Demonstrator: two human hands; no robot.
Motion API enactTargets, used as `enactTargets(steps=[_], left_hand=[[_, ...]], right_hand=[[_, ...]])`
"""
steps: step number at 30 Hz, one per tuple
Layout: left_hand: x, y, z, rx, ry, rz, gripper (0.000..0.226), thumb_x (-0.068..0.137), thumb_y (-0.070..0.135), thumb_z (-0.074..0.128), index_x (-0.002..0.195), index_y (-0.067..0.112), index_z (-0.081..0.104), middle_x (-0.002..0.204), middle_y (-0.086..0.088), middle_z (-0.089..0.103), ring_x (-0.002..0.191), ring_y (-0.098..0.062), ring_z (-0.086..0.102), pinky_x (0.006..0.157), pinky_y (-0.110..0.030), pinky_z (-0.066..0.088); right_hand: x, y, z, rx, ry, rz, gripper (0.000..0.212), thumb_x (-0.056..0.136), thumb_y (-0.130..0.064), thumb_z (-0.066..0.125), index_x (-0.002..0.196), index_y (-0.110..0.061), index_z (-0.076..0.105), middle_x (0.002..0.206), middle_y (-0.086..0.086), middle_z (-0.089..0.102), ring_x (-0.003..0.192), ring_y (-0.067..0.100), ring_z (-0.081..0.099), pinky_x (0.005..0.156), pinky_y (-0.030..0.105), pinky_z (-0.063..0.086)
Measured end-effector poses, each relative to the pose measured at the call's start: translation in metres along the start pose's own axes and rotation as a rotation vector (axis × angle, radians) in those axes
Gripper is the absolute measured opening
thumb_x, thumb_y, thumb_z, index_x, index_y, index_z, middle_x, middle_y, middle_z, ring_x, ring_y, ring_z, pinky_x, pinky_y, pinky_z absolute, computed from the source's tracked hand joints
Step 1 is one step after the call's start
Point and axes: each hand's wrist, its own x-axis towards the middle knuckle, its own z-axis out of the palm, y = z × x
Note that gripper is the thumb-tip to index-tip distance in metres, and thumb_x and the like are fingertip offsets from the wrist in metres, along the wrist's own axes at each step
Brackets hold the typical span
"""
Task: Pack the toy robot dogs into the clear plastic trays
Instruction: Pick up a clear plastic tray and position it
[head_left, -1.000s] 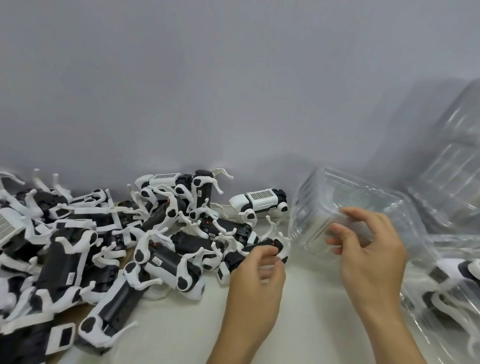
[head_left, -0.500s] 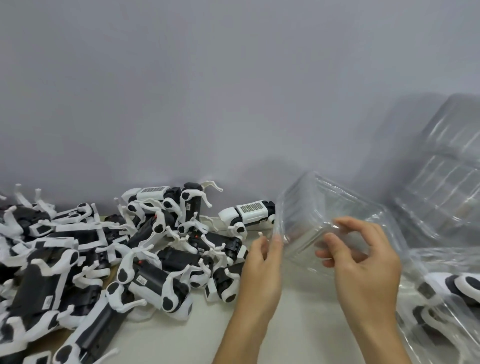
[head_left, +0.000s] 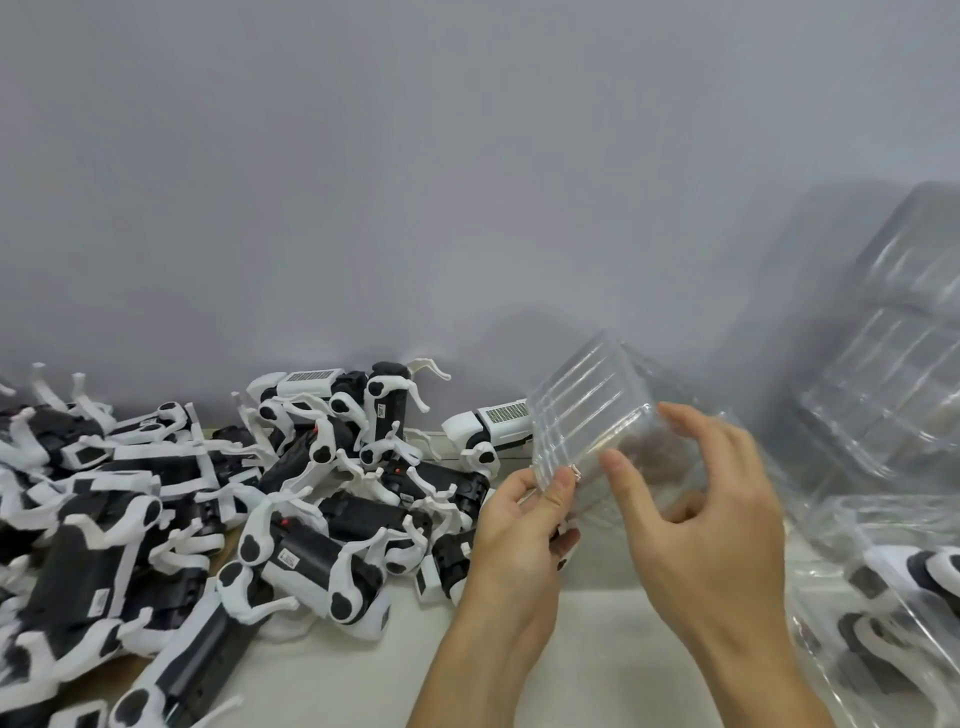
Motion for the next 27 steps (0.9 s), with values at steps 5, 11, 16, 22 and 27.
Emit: enactTargets(steps=[5,11,16,22,27], left_hand=[[-0.0004,0.0003,0.0012,0.029,0.008,0.015,0.022,0.086,0.027,0.068,0.103,0.014,0.065,0.093,0.003,0.075,0.079,-0.006,0.065,0.074,-0.026,0.041],[-0.0029,0.0001,0.0042,0.086,-0.002,0.052,0.016,0.097,0.022,0.060,0.108,0.011,0.065,0.092,0.004,0.076,0.078,-0.004,0.067,0.076,-0.026,0.042],[-0.0038,-0.0010,0.0030,0.103,0.001,0.077,0.025,0.098,0.021,0.059,0.116,0.005,0.063,0.099,-0.002,0.077,0.088,-0.009,0.068,0.082,-0.028,0.044],[-0.0034,-0.0025,-0.0010,0.100,0.022,0.085,0.023,0.099,0.018,0.056,0.118,0.004,0.060,0.091,0.001,0.076,0.080,-0.006,0.068,0.078,-0.028,0.046],[-0.0027,-0.0036,-0.0031,0.126,0.017,0.091,0.022,0.100,0.018,0.055,0.117,0.004,0.059,0.087,0.003,0.075,0.078,-0.005,0.067,0.077,-0.028,0.047]], right_hand=[[0.0015,0.0003,0.0013,0.051,0.048,0.055,0.039,0.079,-0.054,0.065,0.110,-0.032,0.058,0.105,-0.026,0.051,0.058,0.012,0.061,0.061,0.023,0.049],[0.0027,-0.0012,-0.0004,0.135,0.035,0.125,0.037,0.077,-0.058,0.066,0.105,-0.037,0.055,0.106,-0.025,0.052,0.054,0.010,0.065,0.060,0.025,0.052],[0.0037,0.0008,-0.0038,0.209,0.006,0.158,0.029,0.077,-0.045,0.074,0.101,-0.038,0.059,0.107,-0.018,0.054,0.057,0.013,0.068,0.058,0.027,0.054],[0.0062,-0.0005,-0.0024,0.240,-0.018,0.117,0.028,0.082,-0.022,0.077,0.093,-0.039,0.058,0.102,-0.012,0.056,0.050,0.008,0.063,0.051,0.010,0.045],[0.0086,-0.0009,-0.0052,0.258,-0.026,0.125,0.026,0.083,-0.017,0.075,0.094,-0.034,0.060,0.101,-0.009,0.058,0.051,0.011,0.062,0.050,0.011,0.045]])
